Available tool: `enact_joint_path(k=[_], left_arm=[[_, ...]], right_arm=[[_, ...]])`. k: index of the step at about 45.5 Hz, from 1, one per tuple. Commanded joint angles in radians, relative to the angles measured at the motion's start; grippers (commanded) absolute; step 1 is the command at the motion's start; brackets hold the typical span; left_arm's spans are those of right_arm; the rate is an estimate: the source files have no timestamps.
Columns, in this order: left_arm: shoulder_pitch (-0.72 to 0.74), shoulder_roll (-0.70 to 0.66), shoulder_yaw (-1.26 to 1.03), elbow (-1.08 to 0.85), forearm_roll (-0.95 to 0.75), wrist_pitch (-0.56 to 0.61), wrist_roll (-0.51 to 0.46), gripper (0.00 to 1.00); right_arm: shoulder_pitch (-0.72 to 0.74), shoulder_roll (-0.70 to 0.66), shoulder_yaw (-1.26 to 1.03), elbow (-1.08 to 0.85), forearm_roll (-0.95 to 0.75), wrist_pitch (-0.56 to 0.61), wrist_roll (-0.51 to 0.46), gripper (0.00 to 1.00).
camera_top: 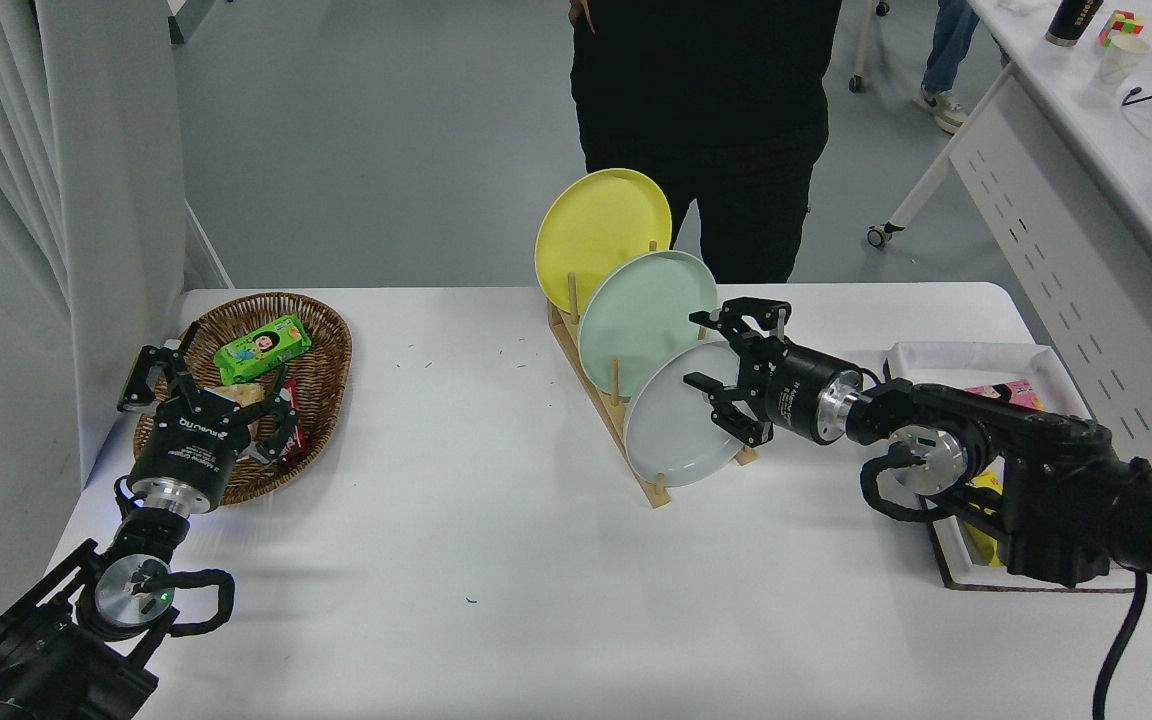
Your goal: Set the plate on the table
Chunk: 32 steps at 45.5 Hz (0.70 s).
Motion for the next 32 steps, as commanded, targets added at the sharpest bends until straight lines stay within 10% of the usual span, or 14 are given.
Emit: enact_joint_path(k=[1,32], left_arm=[[0.0,0.0,0.0,0.0,0.0,0.0,0.0,0.98],[0.0,0.0,0.0,0.0,0.0,0.0,0.0,0.98]], right_arm=[[0.004,0.013,-0.001,0.0,0.003,-0.009,-0.001,0.62],[0.02,0.008,0.001,0.0,0.004,-0.025,-0.012,0.58]])
